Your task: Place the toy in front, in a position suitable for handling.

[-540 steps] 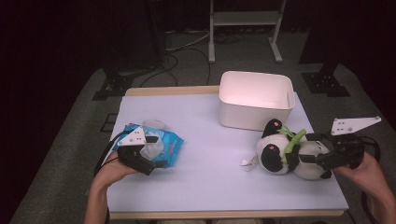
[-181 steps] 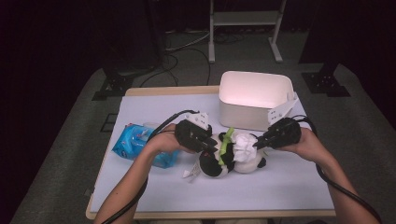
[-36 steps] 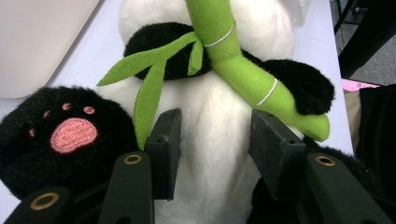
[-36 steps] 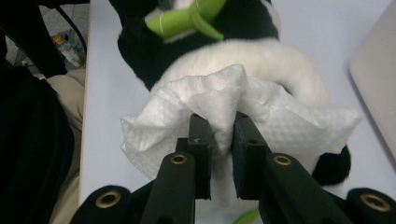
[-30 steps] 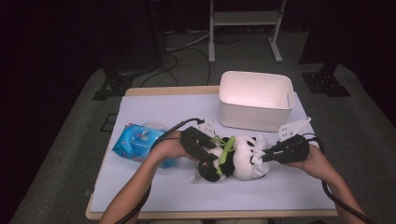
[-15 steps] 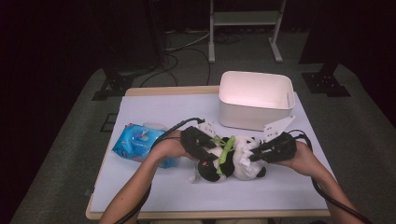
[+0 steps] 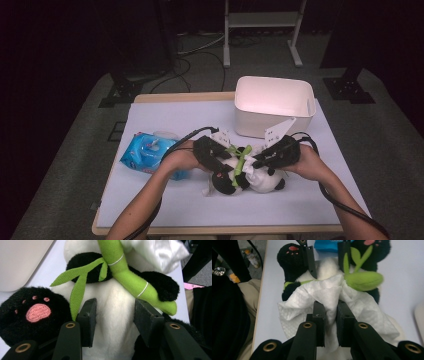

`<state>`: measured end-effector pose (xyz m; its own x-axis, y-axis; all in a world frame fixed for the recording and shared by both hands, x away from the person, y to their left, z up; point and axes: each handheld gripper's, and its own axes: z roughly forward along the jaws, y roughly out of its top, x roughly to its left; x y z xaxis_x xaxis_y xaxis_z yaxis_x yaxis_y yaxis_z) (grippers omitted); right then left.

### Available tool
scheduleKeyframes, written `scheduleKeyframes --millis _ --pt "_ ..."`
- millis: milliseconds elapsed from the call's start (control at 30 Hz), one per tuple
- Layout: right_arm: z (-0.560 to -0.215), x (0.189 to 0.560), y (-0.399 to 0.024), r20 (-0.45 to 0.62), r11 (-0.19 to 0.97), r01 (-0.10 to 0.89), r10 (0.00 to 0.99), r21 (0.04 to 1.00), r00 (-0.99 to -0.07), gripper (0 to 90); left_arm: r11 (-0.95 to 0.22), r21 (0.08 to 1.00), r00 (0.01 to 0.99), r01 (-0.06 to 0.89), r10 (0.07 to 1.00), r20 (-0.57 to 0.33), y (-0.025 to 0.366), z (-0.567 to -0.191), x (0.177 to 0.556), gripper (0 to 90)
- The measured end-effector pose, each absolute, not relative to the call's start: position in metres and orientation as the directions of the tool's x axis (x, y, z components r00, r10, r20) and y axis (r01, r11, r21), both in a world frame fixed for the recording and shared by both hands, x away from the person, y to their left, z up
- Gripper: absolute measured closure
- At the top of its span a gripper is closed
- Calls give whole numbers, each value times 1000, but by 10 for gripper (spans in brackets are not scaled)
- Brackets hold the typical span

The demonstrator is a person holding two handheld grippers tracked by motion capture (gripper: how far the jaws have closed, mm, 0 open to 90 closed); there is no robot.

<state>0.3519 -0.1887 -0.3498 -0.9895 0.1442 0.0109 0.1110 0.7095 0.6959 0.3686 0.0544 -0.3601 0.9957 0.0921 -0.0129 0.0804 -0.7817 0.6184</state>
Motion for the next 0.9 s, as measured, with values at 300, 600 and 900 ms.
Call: scheduleKeyframes --millis 300,600,900 --pt "-344 355 -222 15 683 168 223 710 -975 787 -784 616 996 76 85 -15 56 -359 366 529" --pt "-351 363 -241 49 672 219 262 707 -964 784 -790 609 997 70 79 -13 54 -358 363 528" --pt "-344 367 -218 42 701 189 221 688 -974 780 -796 602 998 61 69 -9 54 -357 359 524"
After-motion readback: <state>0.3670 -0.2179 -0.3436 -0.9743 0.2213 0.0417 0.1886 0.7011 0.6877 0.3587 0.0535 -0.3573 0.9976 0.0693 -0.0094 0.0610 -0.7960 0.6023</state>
